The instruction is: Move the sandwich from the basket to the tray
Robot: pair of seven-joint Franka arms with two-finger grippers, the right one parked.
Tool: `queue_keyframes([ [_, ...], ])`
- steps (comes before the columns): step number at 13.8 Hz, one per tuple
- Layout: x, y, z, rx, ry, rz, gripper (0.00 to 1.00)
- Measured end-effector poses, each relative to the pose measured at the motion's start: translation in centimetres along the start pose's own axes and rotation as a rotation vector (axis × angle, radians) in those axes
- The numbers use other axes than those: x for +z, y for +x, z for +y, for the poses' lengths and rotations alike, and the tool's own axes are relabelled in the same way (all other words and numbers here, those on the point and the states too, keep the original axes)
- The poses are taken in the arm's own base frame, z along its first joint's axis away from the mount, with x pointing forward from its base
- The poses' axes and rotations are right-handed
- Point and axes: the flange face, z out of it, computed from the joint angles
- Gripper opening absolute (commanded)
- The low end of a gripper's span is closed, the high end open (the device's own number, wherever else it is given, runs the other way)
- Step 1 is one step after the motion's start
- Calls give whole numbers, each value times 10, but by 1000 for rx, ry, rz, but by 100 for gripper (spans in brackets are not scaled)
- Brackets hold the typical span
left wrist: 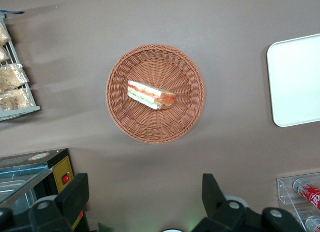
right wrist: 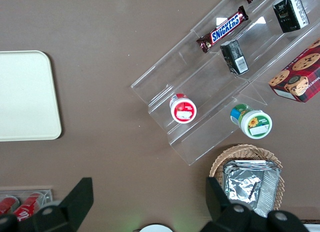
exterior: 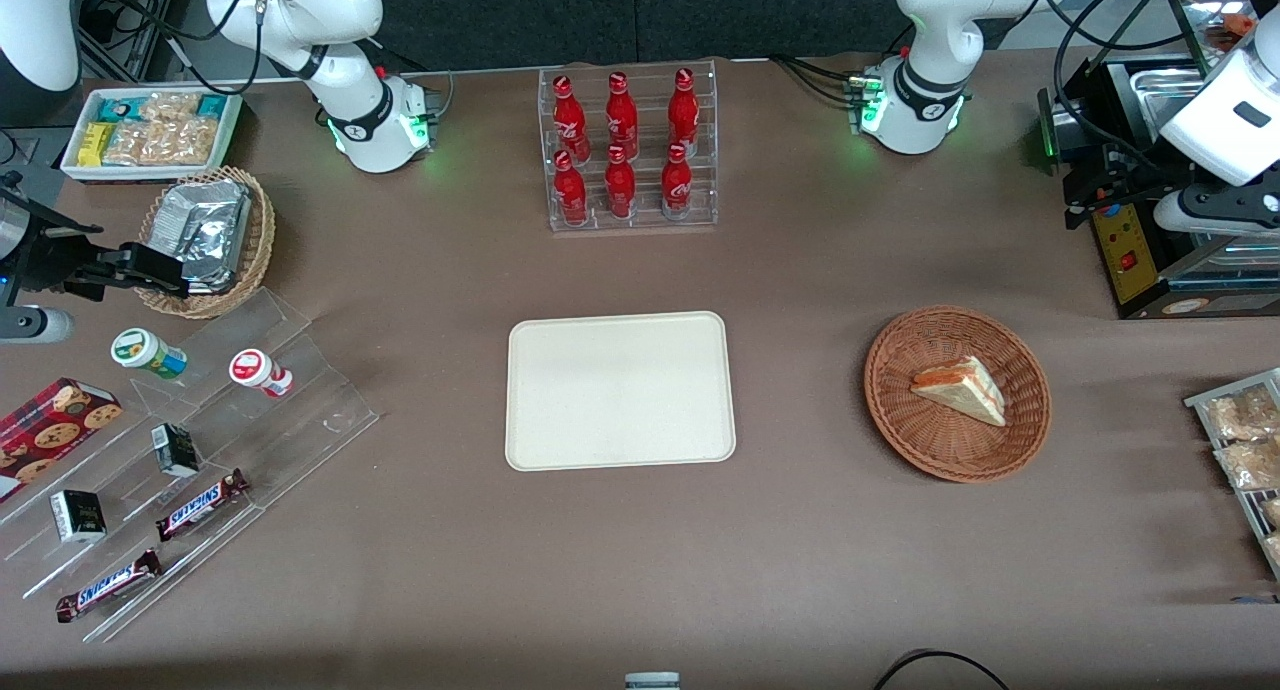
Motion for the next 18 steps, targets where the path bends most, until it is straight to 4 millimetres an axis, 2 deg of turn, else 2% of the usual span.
queue_keyframes([
  [6, 4, -1, -3, -29, -1, -15, 100],
  [9, 21, 3, -7, -264, 1, -61, 100],
  [14, 81, 34, -9, -702, 25, -138, 100],
  [18, 157, 58, -4, -1003, 20, -100, 100],
])
